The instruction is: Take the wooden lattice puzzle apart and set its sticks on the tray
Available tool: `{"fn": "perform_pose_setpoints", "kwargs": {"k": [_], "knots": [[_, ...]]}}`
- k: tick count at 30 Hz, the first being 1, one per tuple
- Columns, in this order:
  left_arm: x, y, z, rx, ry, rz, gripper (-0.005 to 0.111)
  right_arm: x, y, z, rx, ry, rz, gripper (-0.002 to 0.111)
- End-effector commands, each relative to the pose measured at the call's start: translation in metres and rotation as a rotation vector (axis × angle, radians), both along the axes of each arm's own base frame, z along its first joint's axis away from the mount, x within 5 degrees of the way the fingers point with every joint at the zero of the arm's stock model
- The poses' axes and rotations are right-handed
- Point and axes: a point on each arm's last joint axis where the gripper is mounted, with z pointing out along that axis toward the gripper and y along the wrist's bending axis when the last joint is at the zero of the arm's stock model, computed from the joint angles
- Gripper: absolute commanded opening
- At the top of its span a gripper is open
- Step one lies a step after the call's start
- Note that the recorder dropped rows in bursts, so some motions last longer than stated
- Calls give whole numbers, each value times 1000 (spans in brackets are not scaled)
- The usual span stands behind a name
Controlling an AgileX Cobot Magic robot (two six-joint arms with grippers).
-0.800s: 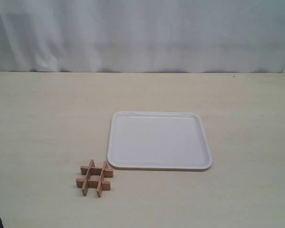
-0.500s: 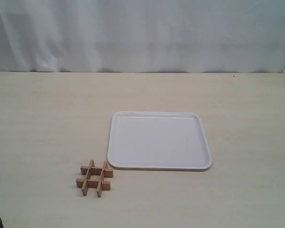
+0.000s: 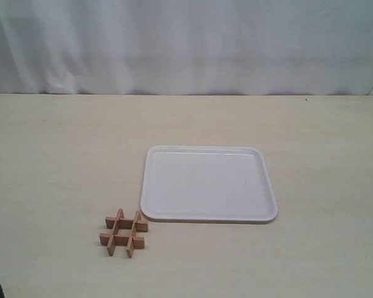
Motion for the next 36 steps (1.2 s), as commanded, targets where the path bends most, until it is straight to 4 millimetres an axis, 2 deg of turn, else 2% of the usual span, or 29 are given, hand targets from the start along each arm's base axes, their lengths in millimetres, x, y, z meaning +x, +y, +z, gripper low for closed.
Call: {"fn": "perform_pose_setpoints", "kwargs": {"k": [1, 5, 15, 25, 31, 36], "knots": [[0, 0, 0, -6, 4, -3, 0, 0, -2, 8, 110, -78, -28, 4], [0, 0, 0, -6, 4, -3, 0, 0, -2, 9, 182, -84, -31, 4], [0, 0, 0, -6, 4, -3, 0, 0, -2, 9, 184, -84, -31, 4], [0, 0, 0, -6, 4, -3, 0, 0, -3, 9, 270, -77, -34, 4], [0, 0, 0, -6, 4, -3, 0, 0, -4, 10, 371, -86, -44, 4], [0, 0, 0, -6, 4, -3, 0, 0, -10, 18, 537, -168, -89, 4]]}}
